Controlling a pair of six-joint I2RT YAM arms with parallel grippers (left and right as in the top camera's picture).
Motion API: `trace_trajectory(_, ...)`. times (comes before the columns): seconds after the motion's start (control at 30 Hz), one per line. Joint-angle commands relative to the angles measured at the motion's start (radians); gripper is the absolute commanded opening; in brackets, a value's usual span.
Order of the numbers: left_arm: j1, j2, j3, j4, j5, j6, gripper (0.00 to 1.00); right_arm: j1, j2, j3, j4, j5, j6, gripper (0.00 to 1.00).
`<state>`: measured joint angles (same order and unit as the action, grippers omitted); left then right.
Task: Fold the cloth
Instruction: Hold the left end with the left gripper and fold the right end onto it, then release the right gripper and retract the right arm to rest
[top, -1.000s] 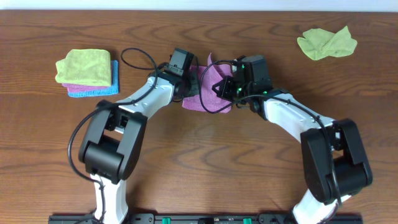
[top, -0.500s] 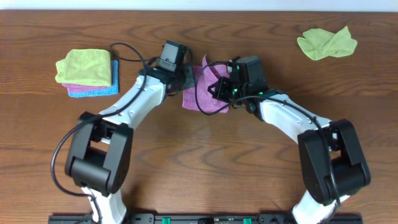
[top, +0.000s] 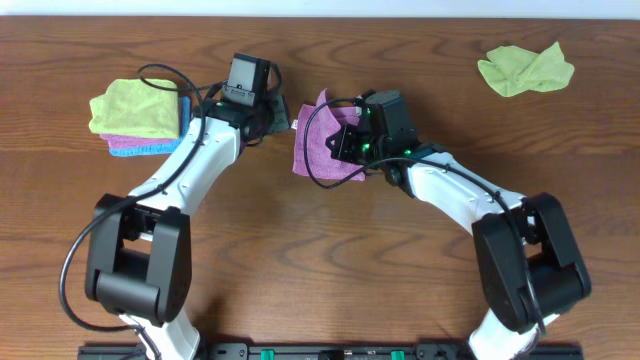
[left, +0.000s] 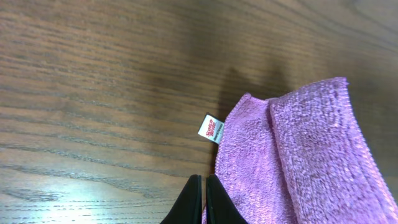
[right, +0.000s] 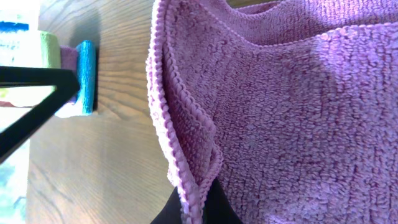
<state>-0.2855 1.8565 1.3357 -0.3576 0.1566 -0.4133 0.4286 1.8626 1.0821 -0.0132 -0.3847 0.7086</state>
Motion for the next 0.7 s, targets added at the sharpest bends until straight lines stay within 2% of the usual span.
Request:
trace_trajectory(0.0, 0.009, -0.037, 0.004, -0.005, -0.010, 0.026, 0.06, 0.023, -0.024, 0.018, 0.008, 0.033, 0.013, 0.01)
trace_trajectory(0.67, 0.011, -0.085, 0.004, -0.006, 0.001, 0.025, 0.06, 0.060, 0.004, 0.018, 0.079, 0.105, 0.017, 0.01)
